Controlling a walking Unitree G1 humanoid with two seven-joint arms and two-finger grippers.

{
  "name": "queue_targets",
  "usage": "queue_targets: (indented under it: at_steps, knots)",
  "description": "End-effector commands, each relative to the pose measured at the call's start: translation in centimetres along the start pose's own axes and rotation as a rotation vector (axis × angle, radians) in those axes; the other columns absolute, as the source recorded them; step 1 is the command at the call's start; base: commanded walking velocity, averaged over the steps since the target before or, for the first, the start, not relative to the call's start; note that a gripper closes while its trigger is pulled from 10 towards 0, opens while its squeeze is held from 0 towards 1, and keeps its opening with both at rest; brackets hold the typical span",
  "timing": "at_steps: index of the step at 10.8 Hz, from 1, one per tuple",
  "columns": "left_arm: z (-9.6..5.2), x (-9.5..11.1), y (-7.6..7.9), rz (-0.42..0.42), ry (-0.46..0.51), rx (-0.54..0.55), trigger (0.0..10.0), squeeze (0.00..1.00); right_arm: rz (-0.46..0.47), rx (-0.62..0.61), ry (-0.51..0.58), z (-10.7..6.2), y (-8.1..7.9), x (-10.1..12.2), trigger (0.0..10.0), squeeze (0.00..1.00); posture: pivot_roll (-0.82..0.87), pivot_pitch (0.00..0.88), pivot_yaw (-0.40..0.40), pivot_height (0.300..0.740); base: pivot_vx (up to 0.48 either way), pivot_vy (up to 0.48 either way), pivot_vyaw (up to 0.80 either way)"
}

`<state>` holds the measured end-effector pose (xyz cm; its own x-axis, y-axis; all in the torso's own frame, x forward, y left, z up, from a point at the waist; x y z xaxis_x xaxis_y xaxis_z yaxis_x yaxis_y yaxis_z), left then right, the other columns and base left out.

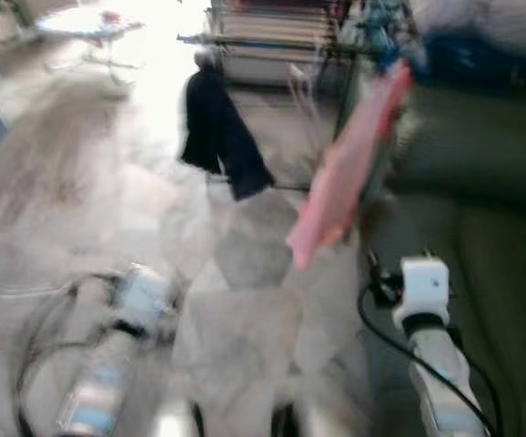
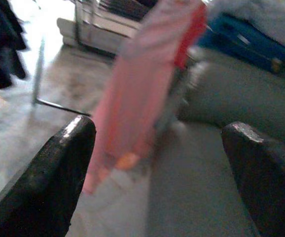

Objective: Hang hanger

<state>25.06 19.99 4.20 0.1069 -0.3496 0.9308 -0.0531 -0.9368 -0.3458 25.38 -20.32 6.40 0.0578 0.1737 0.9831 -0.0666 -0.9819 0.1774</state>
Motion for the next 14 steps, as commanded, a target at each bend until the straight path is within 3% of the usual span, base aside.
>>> queue_targets:
  at_steps: [1, 3, 4, 6, 7, 8, 10, 12, 14]
  knots:
    - [-0.8, 0.3, -0.2, -0.017, 0.037, 0.049, 10.0, 0.0, 0.012, -0.003, -0.002, -0.6, 0.3, -0.3, 10.0, 0.0, -0.04, 0.143, -0.04, 0.74, 0.0, 0.0, 0.0]
    - [-2.0, 0.4, 0.2, -0.023, 0.044, 0.141, 10.0, 0.0, 0.025, -0.011, -0.006, -0.8, 0.4, -0.5, 10.0, 0.0, -0.05, 0.151, -0.044, 0.74, 0.0, 0.0, 0.0]
    - [-1.8, 0.4, 0.5, -0.061, 0.035, 0.152, 10.0, 0.0, 0.03, -0.003, 0.001, -0.7, 0.2, -0.3, 10.0, 0.0, -0.05, 0.151, -0.044, 0.74, 0.0, 0.0, 0.0]
    - [-1.7, 0.5, 1.1, -0.031, 0.039, 0.113, 10.0, 0.0, 0.027, 0.013, 0.011, -0.4, 0.0, -0.1, 10.0, 0.0, -0.05, 0.144, -0.048, 0.74, 0.0, 0.0, 0.0]
    - [-2.8, -0.2, 1.5, -0.029, 0.007, 0.093, 10.0, 0.0, 0.024, 0.005, 0.01, -0.2, 0.4, -0.1, 10.0, 0.0, -0.04, 0.143, -0.046, 0.74, 0.0, 0.0, 0.0]
    - [-5.4, -1.2, 1.8, 0.002, -0.028, 0.068, 10.0, 0.0, 0.022, 0.006, 0.011, -0.3, 0.4, -0.1, 10.0, 0.0, -0.04, 0.152, -0.044, 0.74, 0.0, 0.0, 0.0]
    - [-6.2, -1.3, 1.0, 0.039, -0.031, 0.108, 10.0, 0.0, 0.03, 0.009, 0.005, -0.5, 0.1, -0.3, 10.0, 0.0, -0.03, 0.158, -0.041, 0.74, 0.0, 0.0, 0.0]
    - [-3.7, -0.1, 0.4, 0.107, 0.082, 0.085, 10.0, 0.0, 0.038, 0.026, 0.023, 0.0, -0.5, 0.2, 10.0, 0.0, -0.03, 0.153, -0.052, 0.74, 0.0, 0.0, 0.0]
    - [-0.6, 0.8, -0.3, 0.1, 0.101, 0.103, 10.0, 0.0, 0.026, 0.028, 0.04, 1.0, -0.1, 0.7, 10.0, 0.0, -0.04, 0.144, -0.063, 0.74, 0.0, 0.0, 0.0]
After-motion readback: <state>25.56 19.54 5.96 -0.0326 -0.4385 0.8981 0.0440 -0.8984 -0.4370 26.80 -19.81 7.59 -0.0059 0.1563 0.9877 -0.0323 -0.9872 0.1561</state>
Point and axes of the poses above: a point about 5 cm out from each wrist's last joint towards the gripper, its own z axis pointing out of the wrist towards the gripper, its own x axis along the axis of the wrist's last joint, y = z × x, the point moved 1 cm from there along z, pointing out of the wrist towards the gripper, and after that the axes turned 3 degrees about z, right-handed, at the moved point
